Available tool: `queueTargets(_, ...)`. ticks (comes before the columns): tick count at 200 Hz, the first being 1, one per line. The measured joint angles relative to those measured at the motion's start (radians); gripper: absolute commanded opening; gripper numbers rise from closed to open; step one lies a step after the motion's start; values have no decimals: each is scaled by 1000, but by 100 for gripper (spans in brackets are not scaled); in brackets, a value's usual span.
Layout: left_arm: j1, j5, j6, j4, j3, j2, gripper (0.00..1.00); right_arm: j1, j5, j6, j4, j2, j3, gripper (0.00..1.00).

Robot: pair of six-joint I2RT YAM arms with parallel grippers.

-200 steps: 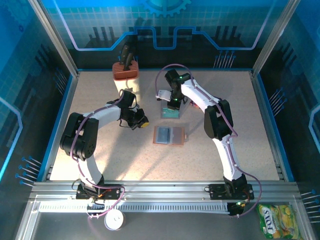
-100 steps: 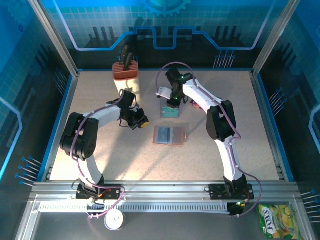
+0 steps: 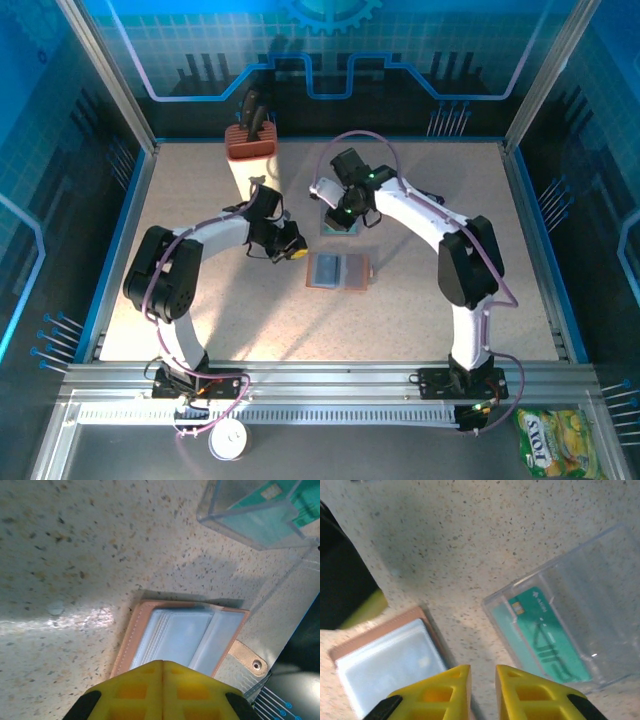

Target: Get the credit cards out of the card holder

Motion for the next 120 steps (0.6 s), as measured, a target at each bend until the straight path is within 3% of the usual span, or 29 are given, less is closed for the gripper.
queueTargets(50,-53,3,-18,30,-29,1,7,2,-78,328,188,-143,-252,22)
queueTargets(120,-81,-4,-28,50,-106,1,6,8,-169,626,343,-196,-417,19)
